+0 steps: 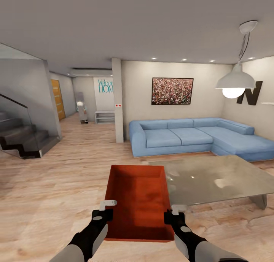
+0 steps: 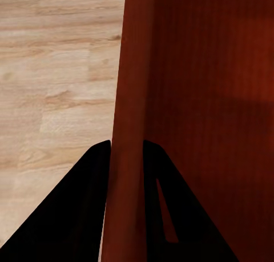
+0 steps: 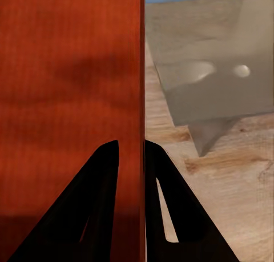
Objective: Move the two storage containers from the living room to the garage. In the garage, place one container on the floor and stack the other container on top of it (either order is fine).
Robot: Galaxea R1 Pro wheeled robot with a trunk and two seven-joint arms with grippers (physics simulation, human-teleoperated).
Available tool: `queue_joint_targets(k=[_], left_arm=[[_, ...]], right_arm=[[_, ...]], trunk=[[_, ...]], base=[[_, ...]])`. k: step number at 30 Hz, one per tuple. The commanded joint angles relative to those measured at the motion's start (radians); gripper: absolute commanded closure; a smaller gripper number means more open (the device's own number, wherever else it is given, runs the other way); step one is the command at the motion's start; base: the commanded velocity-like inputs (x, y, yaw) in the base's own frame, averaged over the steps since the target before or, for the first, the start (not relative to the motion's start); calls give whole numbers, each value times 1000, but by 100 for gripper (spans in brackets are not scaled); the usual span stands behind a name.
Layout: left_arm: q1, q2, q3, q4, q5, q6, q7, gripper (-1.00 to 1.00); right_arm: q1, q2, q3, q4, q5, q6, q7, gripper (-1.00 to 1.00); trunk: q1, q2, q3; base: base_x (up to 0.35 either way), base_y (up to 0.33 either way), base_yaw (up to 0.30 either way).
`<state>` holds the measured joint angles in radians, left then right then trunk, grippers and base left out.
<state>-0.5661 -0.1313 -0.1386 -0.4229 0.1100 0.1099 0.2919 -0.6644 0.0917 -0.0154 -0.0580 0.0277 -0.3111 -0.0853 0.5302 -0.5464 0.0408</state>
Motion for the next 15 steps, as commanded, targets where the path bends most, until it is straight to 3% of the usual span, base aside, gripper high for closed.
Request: queue_joint_targets(k=[1, 15], left_arm=[[-1, 4, 81, 1, 14, 7, 12, 100], [-1, 4, 81, 1, 14, 7, 12, 100]], right_arm=[[0, -4, 35, -2, 5, -23, 2, 100], [0, -4, 35, -2, 5, -23, 2, 100]], trunk=[[0, -1, 0], [0, -1, 0]], base=[[0, 0, 279], [0, 0, 279]])
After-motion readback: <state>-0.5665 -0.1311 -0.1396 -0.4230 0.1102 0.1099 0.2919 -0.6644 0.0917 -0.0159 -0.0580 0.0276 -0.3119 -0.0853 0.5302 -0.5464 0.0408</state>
